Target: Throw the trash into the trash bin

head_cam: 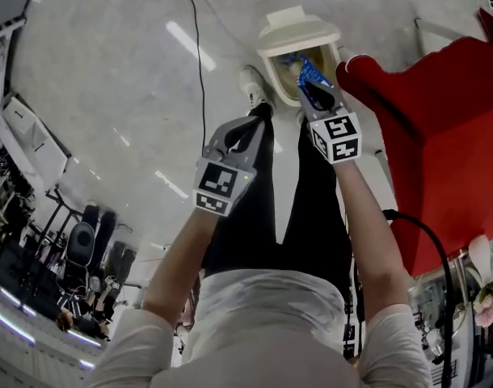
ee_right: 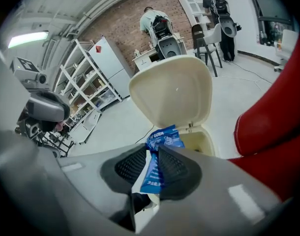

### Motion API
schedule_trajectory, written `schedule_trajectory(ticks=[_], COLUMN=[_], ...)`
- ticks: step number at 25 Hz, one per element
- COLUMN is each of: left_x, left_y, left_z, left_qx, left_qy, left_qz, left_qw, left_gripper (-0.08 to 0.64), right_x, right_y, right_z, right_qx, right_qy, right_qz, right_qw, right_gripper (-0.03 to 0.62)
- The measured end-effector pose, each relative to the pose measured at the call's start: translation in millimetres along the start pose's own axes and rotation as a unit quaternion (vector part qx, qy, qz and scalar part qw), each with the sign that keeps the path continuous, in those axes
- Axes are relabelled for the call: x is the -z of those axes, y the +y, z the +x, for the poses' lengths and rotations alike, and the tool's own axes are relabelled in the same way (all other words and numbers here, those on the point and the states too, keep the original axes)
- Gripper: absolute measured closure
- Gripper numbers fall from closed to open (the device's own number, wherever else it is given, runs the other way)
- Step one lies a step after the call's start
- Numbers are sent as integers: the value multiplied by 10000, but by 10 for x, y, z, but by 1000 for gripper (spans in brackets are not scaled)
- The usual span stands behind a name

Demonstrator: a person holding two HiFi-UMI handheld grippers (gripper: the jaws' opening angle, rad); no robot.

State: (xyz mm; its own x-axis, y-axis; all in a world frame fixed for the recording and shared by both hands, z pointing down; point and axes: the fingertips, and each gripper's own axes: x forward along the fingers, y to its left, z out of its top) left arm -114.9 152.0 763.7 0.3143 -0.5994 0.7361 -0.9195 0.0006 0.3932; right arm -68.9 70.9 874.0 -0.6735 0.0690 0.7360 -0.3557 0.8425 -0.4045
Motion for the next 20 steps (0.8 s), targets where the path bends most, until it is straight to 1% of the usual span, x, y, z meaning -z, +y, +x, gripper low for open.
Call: schedule_trajectory(ticks=[3,7,14,20], left_x=[157,321,328,125], left_y=[21,20,-1,-87], left_z=[188,259,280,191], left_qx=[50,102,109,110], left_qy=[91,237,255,197], left_qz=[-5,8,42,86], left_qw=[9999,9997,9996,9997], left_gripper=[555,555,555,555], right_x=[188,404,479,273], right_y=[-164,-220,-213,-81], right_z=[184,272,120,-124], right_qx=[109,136,165,98], right_qy=[24,130,107,93], right_qz=[13,74,137,-37], right_qw=[9999,9998,9997,9999], right_gripper=[490,417,418,419])
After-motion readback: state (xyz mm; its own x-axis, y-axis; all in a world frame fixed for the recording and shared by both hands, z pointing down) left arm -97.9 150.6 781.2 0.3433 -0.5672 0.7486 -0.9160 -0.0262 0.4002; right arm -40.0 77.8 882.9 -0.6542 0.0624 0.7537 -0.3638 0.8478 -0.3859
